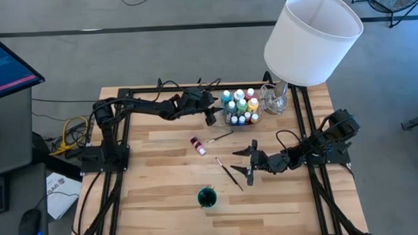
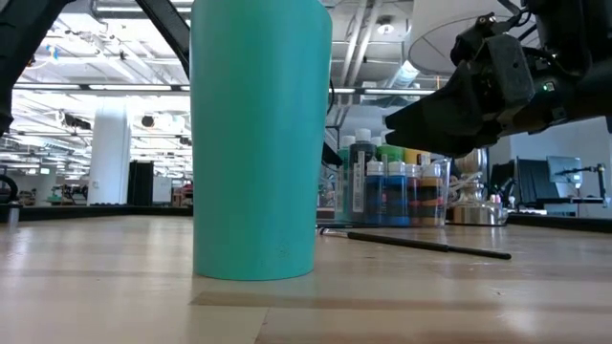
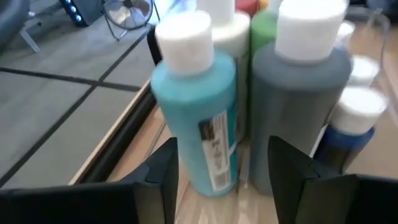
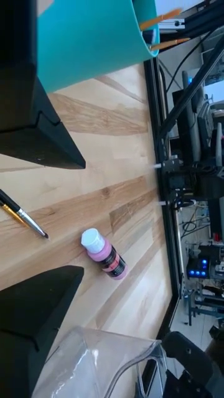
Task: Pick & Place Paint Supplies
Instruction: Put the big black paint bottle into the transparent bin, then put the silver paintbrush into the green cup
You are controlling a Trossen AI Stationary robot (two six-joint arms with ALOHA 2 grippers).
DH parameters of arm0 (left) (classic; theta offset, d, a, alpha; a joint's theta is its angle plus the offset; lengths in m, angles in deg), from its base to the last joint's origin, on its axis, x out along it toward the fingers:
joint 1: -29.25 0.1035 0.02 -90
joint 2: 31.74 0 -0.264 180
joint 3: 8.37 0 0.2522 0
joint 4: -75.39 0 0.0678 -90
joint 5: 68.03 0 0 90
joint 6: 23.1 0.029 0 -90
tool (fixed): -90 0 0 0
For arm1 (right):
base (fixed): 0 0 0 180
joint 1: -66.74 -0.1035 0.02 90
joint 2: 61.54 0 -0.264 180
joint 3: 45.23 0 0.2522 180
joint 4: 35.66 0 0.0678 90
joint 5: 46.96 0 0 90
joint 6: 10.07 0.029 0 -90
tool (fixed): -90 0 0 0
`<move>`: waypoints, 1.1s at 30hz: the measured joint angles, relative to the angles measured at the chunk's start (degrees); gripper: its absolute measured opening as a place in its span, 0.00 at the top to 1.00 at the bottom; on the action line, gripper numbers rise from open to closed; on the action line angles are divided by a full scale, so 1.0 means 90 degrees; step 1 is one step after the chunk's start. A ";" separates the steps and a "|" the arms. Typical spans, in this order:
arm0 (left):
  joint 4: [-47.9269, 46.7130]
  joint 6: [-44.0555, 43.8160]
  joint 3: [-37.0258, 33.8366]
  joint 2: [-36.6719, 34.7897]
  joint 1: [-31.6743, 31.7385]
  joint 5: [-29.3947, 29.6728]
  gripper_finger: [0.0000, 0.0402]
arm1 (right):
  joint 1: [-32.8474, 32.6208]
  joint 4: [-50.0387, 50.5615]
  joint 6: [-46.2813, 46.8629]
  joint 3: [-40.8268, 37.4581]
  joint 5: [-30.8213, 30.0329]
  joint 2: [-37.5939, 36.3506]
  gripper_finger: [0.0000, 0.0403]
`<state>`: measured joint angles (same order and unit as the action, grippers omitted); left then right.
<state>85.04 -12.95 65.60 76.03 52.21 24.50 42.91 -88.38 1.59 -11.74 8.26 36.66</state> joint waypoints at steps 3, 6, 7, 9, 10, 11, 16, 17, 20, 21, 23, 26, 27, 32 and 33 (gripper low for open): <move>0.0025 0.0105 0.0000 0.0009 0.0002 0.0002 0.66 | 0.0000 0.0003 0.0000 0.0000 0.0000 0.0000 0.35; 0.0047 0.0134 0.0002 0.0009 0.0009 -0.0001 0.67 | 0.0000 0.0005 0.0000 0.0000 0.0000 0.0000 0.35; 0.0053 0.0134 0.0002 0.0009 0.0030 -0.0002 0.67 | 0.0000 0.0005 0.0000 0.0000 0.0000 0.0000 0.35; 0.0102 0.0129 0.0004 0.0042 0.0041 -0.0001 0.68 | 0.0000 0.0007 0.0000 0.0000 0.0000 0.0000 0.35; 0.0132 0.0127 0.0011 0.0079 0.0046 -0.0003 0.68 | 0.0000 0.0008 -0.0001 0.0001 0.0000 0.0000 0.35; 0.0102 0.0083 0.0009 0.0097 0.0058 0.0001 0.68 | 0.0000 0.0010 -0.0001 0.0002 0.0000 0.0000 0.35; 0.0226 0.0097 0.0127 0.0362 0.0080 -0.0039 0.69 | 0.0000 0.0026 0.0000 0.0002 0.0000 0.0000 0.35; 0.0229 0.0107 0.0182 0.0433 0.0080 -0.0060 0.69 | 0.0000 0.0053 0.0002 0.0005 0.0000 0.0000 0.35; 0.0283 0.0157 0.0386 0.0667 0.0078 -0.0185 0.70 | -0.0001 0.0070 0.0022 0.0005 0.0000 0.0000 0.35; 0.0290 0.0158 0.0459 0.0762 0.0070 -0.0234 0.70 | 0.0000 0.0091 0.0025 0.0004 0.0000 0.0000 0.35; 0.0309 0.0167 0.0584 0.0853 0.0067 -0.0259 0.70 | 0.0000 0.0104 0.0036 0.0003 -0.0001 0.0000 0.35; 0.0283 0.0178 0.0656 0.0882 0.0061 -0.0267 0.70 | -0.0001 0.0143 0.0044 0.0004 0.0000 0.0000 0.35; 0.0278 0.0176 0.0656 0.0876 0.0061 -0.0265 0.70 | 0.0000 0.0146 0.0044 0.0004 0.0000 0.0000 0.35; 0.0158 0.0137 0.0644 0.0791 0.0061 -0.0218 0.70 | -0.0001 0.0146 0.0046 -0.0019 0.0000 0.0000 0.35; 0.0139 0.0136 0.0644 0.0791 0.0061 -0.0217 0.70 | 0.0000 0.0146 0.0046 -0.0020 0.0000 0.0000 0.35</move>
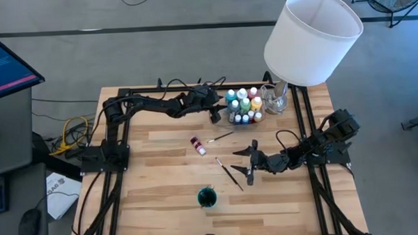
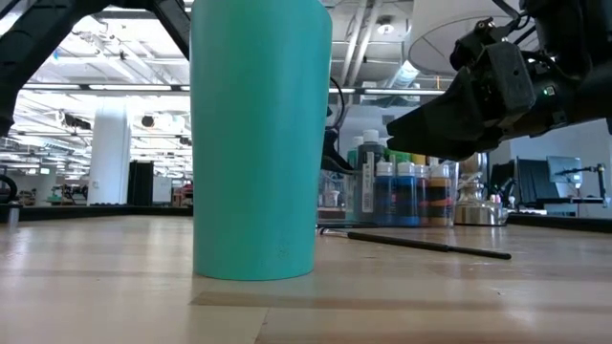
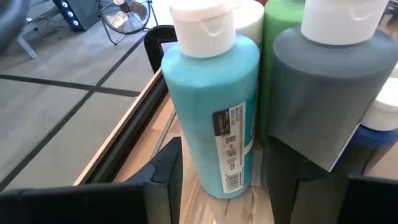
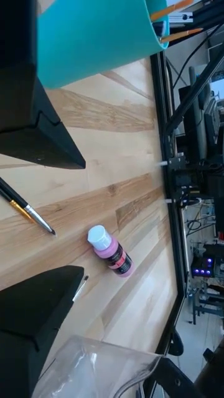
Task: Pick & Place Paint Supplies
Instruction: Put the silver paintbrush into the green cup
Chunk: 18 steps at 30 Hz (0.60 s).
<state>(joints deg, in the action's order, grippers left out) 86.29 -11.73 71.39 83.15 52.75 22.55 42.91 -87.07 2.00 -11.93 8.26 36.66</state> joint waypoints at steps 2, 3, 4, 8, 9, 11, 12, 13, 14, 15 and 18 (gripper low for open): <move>-0.0082 0.0000 0.0002 -0.0006 0.0000 0.0003 0.70 | -0.0002 0.0000 0.0000 -0.0002 0.0000 0.0000 0.35; -0.0145 0.0003 0.0007 -0.0012 0.0000 0.0017 0.70 | 0.0000 -0.0009 0.0000 -0.0002 0.0000 0.0000 0.35; -0.0210 0.0018 0.0010 -0.0021 0.0000 0.0072 0.70 | 0.0000 -0.0027 0.0000 -0.0002 0.0000 0.0000 0.35; -0.0514 0.0042 -0.0031 -0.0230 -0.0005 0.0223 0.70 | 0.0000 -0.0061 -0.0004 0.0012 0.0000 0.0000 0.35; -0.0652 0.0058 -0.0043 -0.0319 -0.0026 0.0256 0.70 | -0.0001 -0.0099 -0.0018 0.0022 0.0000 0.0000 0.35; -0.0858 0.0227 -0.0056 -0.0563 -0.0073 0.0223 0.70 | 0.0000 -0.0161 -0.0051 0.0068 -0.0002 0.0000 0.35; -0.0913 0.0318 -0.0056 -0.0689 -0.0117 0.0216 0.70 | 0.0000 -0.0165 -0.0064 0.0086 0.0000 0.0000 0.35; -0.0949 0.0364 -0.0051 -0.0832 -0.0138 0.0209 0.70 | -0.0002 -0.0161 -0.0097 0.0097 -0.0002 -0.0008 0.35; -0.1056 0.0379 -0.0080 -0.1009 -0.0170 0.0198 0.70 | -0.0002 -0.0142 -0.0141 0.0113 0.0000 -0.0036 0.35; -0.1050 0.0399 -0.0145 -0.1158 -0.0189 0.0177 0.70 | -0.0001 -0.0146 -0.0156 0.0131 0.0000 -0.0079 0.35; -0.1056 0.0503 -0.0451 -0.1650 -0.0236 0.0180 0.70 | -0.0002 -0.0140 -0.0214 0.0150 -0.0002 -0.0336 0.35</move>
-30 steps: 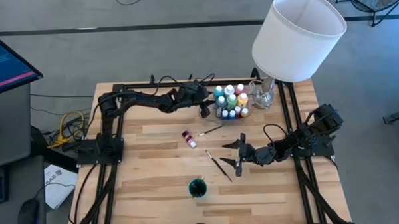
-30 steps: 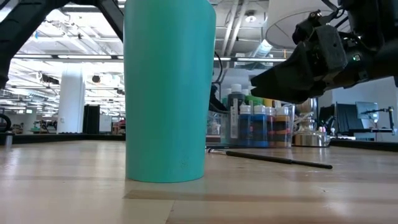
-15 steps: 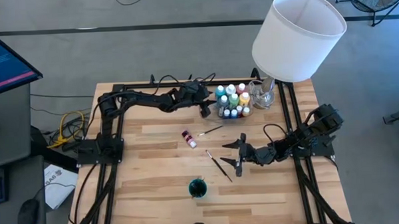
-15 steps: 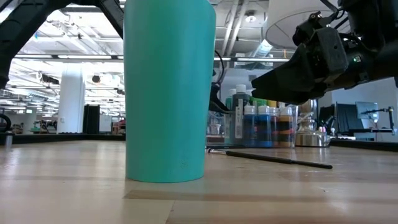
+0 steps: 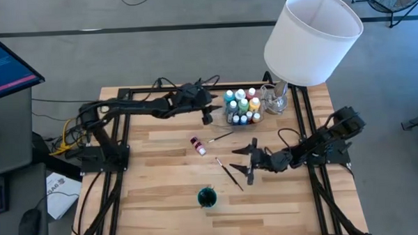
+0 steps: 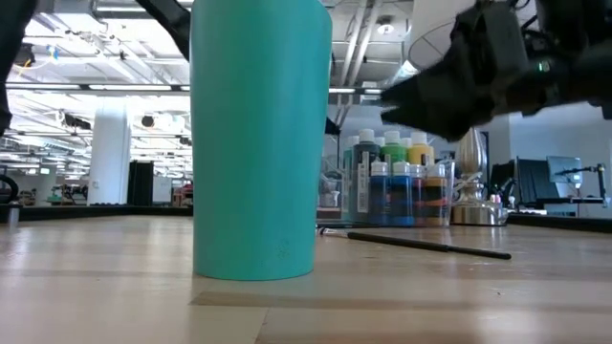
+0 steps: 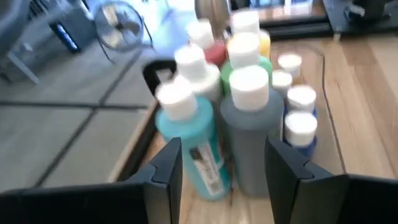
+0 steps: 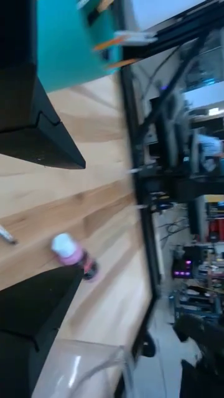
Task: Pick & Place Paint Supplies
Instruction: Put the silver paintbrush into the green cup
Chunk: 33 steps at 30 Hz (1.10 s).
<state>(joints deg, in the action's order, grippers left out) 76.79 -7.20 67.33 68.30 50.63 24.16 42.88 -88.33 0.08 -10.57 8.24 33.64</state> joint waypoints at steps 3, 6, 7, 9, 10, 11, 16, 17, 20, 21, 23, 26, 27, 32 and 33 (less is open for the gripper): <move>0.0045 0.0044 -0.0337 -0.0568 -0.0051 0.0029 0.70 | 0.0000 0.0076 -0.0024 0.0002 0.0002 -0.0443 0.35; 0.0140 -0.0068 -0.0711 -0.1190 -0.0156 -0.0220 0.70 | -0.0080 0.0353 -0.0013 0.0006 0.0002 -0.1077 0.35; 0.0176 -0.0150 -0.0839 -0.1392 -0.0189 -0.0375 0.70 | -0.0148 0.0512 -0.0006 0.0008 0.0002 -0.1289 0.35; 0.0322 -0.0320 -0.1059 -0.1730 -0.0304 -0.0674 0.70 | -0.0283 0.0823 0.0013 0.0037 0.0008 -0.1687 0.35; 0.0358 -0.0453 -0.1178 -0.1905 -0.0330 -0.0803 0.70 | -0.0345 0.0975 0.0036 0.0059 0.0012 -0.1880 0.35; 0.0430 -0.0493 -0.1268 -0.2009 -0.0417 -0.0864 0.70 | -0.0400 0.1102 0.0062 0.0084 0.0007 -0.2053 0.35; 0.0618 -0.0626 -0.1710 -0.2510 -0.0693 -0.0995 0.70 | -0.0429 0.1739 0.0017 0.0280 0.0011 -0.2536 0.35; 0.0581 -0.0604 -0.1804 -0.2550 -0.0730 -0.0987 0.70 | -0.0400 0.1844 0.0016 0.0310 -0.0008 -0.2561 0.35; 0.0564 -0.0334 -0.2020 -0.2619 -0.0760 -0.0972 0.70 | -0.0302 0.2121 0.0003 0.0368 -0.0010 -0.2509 0.35; 0.0619 -0.0251 -0.2050 -0.2620 -0.0759 -0.0967 0.70 | -0.0280 0.2178 -0.0002 0.0379 -0.0010 -0.2452 0.35; 0.0585 -0.0142 -0.2205 -0.2684 -0.0722 -0.0967 0.70 | -0.0246 0.2306 -0.0062 0.0370 -0.0010 -0.2368 0.35; 0.0614 -0.0126 -0.2387 -0.2675 -0.0723 -0.0965 0.70 | -0.0205 0.2319 -0.0256 0.0370 -0.0007 -0.2294 0.35; 0.0605 -0.0126 -0.2462 -0.2674 -0.0724 -0.0968 0.70 | -0.0160 0.2319 -0.0283 0.0372 -0.0016 -0.2255 0.35; 0.0508 -0.0155 -0.2848 -0.2673 -0.0721 -0.0969 0.70 | 0.0050 0.2326 -0.0289 0.0373 -0.0019 -0.1988 0.35; 0.0507 -0.0175 -0.2937 -0.2673 -0.0721 -0.0968 0.70 | 0.0081 0.2340 -0.0289 0.0373 -0.0020 -0.1948 0.35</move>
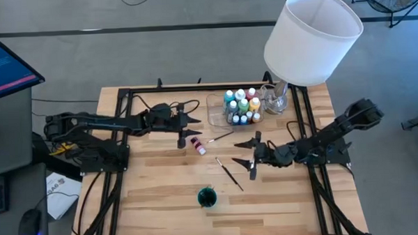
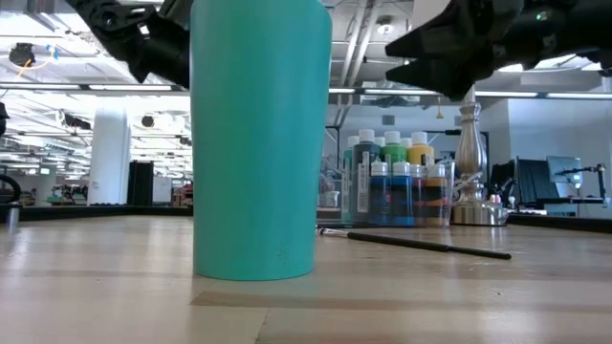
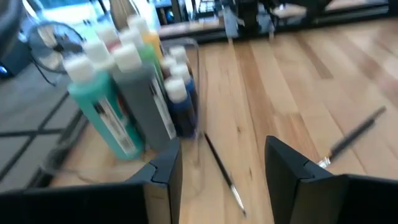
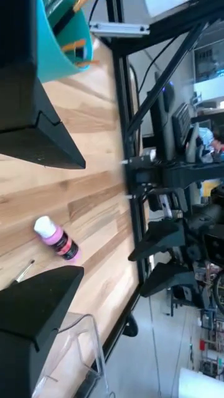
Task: Pick & Place Paint Supplies
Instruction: Put the silver paintbrush into the green cup
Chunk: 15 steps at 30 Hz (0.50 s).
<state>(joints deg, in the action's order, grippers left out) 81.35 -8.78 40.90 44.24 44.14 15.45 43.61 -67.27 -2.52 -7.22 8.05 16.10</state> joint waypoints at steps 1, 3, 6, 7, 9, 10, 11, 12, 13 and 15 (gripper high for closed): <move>0.0015 -0.0020 -0.0064 0.0000 0.0000 -0.0001 0.70 | 0.0036 -0.0013 0.0000 0.0000 -0.0001 0.0054 0.35; 0.0091 -0.0157 -0.0134 0.0000 0.0000 -0.0001 0.70 | 0.0105 -0.0129 0.0041 0.0000 0.0001 0.0157 0.35; 0.0127 -0.0337 -0.0161 0.0000 -0.0019 0.0002 0.70 | 0.0239 -0.0667 0.0200 0.0000 0.0006 0.0394 0.35; 0.0132 -0.0342 -0.0161 0.0000 -0.0035 0.0000 0.70 | 0.0268 -0.0783 0.0280 0.0000 0.0050 0.0463 0.35; 0.0190 -0.0402 -0.0161 0.0000 -0.0069 0.0002 0.70 | 0.0304 -0.0856 0.0345 0.0002 0.0312 0.0592 0.35; 0.0242 -0.0453 -0.0161 0.0000 -0.0078 -0.0003 0.70 | 0.0295 -0.0827 0.0389 0.0002 0.0477 0.0662 0.35; 0.0296 -0.0472 -0.0161 0.0000 -0.0079 -0.0001 0.70 | 0.0270 -0.0825 0.0539 0.0002 0.0644 0.0746 0.35; 0.0343 -0.0479 -0.0161 0.0000 -0.0083 -0.0003 0.70 | 0.0225 -0.0836 0.0779 0.0002 0.0785 0.0838 0.35; 0.0385 -0.0493 -0.0161 0.0000 -0.0094 -0.0003 0.70 | 0.0176 -0.0836 0.1040 0.0002 0.0879 0.0935 0.35; 0.0446 -0.0584 -0.0161 0.0000 -0.0124 -0.0003 0.70 | 0.0041 -0.0840 0.1408 0.0002 0.0909 0.1169 0.35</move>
<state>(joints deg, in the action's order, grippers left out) 85.36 -14.03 39.46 44.24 43.03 15.42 43.98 -74.83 10.15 -7.20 16.24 26.62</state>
